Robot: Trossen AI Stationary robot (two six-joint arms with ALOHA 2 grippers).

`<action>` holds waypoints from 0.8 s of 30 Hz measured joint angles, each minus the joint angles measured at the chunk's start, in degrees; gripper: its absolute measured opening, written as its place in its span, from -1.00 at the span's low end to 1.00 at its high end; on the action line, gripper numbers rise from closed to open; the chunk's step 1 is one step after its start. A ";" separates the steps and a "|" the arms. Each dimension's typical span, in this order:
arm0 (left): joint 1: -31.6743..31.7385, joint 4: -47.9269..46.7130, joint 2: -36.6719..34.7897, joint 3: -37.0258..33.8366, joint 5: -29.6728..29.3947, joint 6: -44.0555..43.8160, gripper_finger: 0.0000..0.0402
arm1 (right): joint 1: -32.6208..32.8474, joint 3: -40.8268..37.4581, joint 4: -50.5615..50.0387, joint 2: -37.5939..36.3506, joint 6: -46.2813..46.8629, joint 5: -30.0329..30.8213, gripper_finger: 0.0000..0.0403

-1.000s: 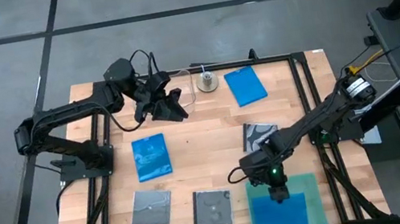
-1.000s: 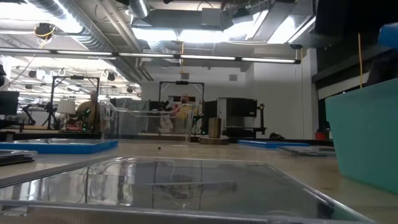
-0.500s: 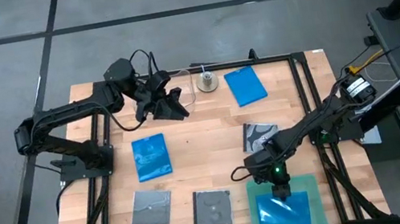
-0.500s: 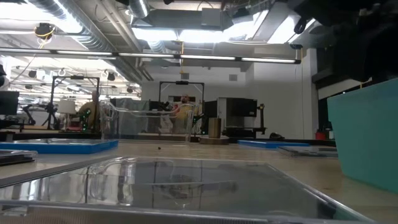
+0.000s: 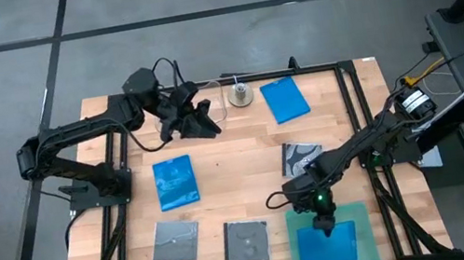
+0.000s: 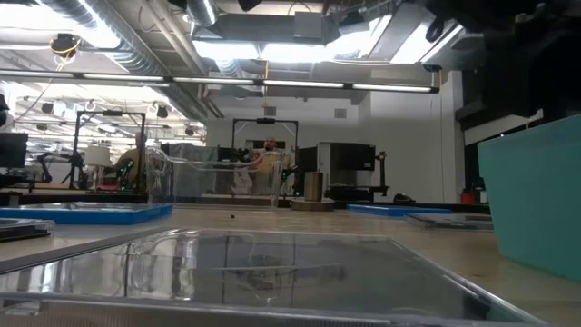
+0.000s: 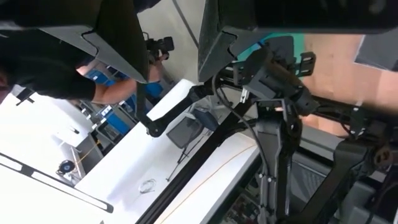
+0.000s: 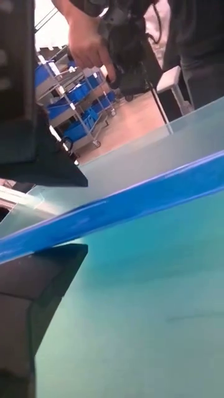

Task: Pick & place jewel cases by type
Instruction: Put the bottom right blue cd case into the green bin, then put the top black cd case into the transparent bin

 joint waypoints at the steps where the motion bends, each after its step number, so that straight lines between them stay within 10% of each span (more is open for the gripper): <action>1: 0.00 -0.57 0.00 0.00 -0.12 0.38 -0.36 | 0.00 0.41 -0.47 0.00 0.56 0.42 -0.15; 15: 0.00 -2.36 0.00 0.00 -0.94 2.27 -0.36 | 0.00 15.01 -35.10 0.02 -7.33 13.64 -0.08; 24: 0.00 -2.34 0.00 0.00 -0.60 3.28 -0.36 | 0.02 35.88 -60.68 0.02 -6.40 39.85 -0.08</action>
